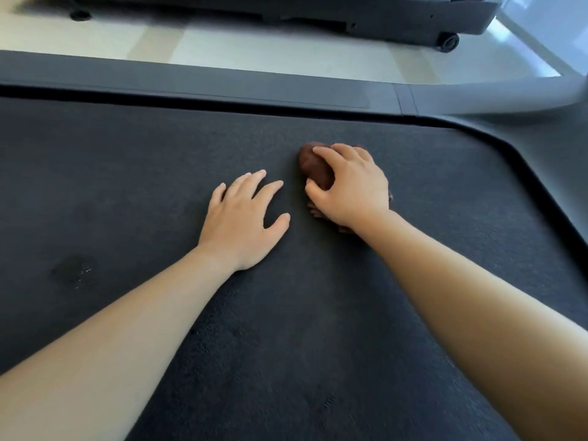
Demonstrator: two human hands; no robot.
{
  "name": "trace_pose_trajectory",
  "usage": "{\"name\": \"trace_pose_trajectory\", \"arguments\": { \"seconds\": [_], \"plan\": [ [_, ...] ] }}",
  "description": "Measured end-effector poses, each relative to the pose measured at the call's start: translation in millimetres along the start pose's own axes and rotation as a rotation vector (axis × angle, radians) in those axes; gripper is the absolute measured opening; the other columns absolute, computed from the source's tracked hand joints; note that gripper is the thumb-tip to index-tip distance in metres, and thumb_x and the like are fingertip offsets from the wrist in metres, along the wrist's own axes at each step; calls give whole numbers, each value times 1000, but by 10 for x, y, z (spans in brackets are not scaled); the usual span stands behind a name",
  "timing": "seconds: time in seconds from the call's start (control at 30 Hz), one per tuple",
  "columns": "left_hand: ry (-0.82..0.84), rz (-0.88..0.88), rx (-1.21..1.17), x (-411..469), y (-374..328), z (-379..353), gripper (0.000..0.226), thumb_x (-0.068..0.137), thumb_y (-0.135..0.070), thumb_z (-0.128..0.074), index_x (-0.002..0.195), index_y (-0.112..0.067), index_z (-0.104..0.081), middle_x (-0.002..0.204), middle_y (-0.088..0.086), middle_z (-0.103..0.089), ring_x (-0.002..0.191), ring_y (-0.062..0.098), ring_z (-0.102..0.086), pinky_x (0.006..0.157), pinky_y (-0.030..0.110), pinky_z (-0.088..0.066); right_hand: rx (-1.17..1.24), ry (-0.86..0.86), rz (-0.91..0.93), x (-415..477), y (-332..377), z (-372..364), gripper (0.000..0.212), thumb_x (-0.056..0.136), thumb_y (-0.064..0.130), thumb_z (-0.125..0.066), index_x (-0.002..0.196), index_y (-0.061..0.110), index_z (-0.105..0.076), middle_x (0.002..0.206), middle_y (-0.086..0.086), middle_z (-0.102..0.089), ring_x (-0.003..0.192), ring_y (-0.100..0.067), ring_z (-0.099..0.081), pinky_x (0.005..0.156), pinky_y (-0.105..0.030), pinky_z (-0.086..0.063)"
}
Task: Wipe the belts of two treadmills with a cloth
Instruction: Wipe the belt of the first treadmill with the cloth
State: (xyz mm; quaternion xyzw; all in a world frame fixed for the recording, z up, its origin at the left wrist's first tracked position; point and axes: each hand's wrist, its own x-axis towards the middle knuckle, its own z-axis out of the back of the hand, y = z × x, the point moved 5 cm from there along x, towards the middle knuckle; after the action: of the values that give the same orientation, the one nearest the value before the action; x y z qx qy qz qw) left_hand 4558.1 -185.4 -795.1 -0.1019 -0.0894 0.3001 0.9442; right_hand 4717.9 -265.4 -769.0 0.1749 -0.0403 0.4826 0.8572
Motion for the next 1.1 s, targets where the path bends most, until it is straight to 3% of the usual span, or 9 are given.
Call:
{"name": "trace_pose_trajectory", "arguments": {
  "seconds": [0.27, 0.43, 0.83, 1.1],
  "plan": [
    [-57, -3, -35, 9, 5, 2, 64, 79, -61, -28, 137, -36, -35, 151, -5, -27, 140, 14, -18, 114, 44, -12, -13, 4, -84, 928, -73, -191, 58, 81, 53, -50, 136, 33, -47, 136, 0, -51, 127, -27, -41, 98, -42, -38],
    [-57, -4, -42, 30, 11, -11, 64, 78, -61, -29, 137, -37, -36, 149, -5, -28, 139, 14, -18, 113, 44, -12, -22, 1, -79, 978, -86, -220, 57, 82, 51, -49, 135, 31, -47, 135, -3, -52, 124, -30, -43, 96, -42, -40],
    [-23, -1, -56, -331, 36, 87, 52, 92, -43, -40, 141, -25, -36, 153, -1, -27, 141, 18, -18, 114, 41, -14, 0, 39, 15, -409, 218, 34, 59, 85, 50, -51, 139, 28, -44, 142, -3, -46, 127, -31, -41, 101, -47, -39],
    [27, -50, -24, -845, 196, 211, 52, 93, -44, -38, 143, -29, -33, 154, -1, -24, 142, 18, -17, 114, 41, -15, 38, 23, 36, -1453, 609, 245, 59, 79, 48, -51, 134, 26, -53, 139, -7, -51, 126, -29, -46, 99, -47, -40]
  ]
}}
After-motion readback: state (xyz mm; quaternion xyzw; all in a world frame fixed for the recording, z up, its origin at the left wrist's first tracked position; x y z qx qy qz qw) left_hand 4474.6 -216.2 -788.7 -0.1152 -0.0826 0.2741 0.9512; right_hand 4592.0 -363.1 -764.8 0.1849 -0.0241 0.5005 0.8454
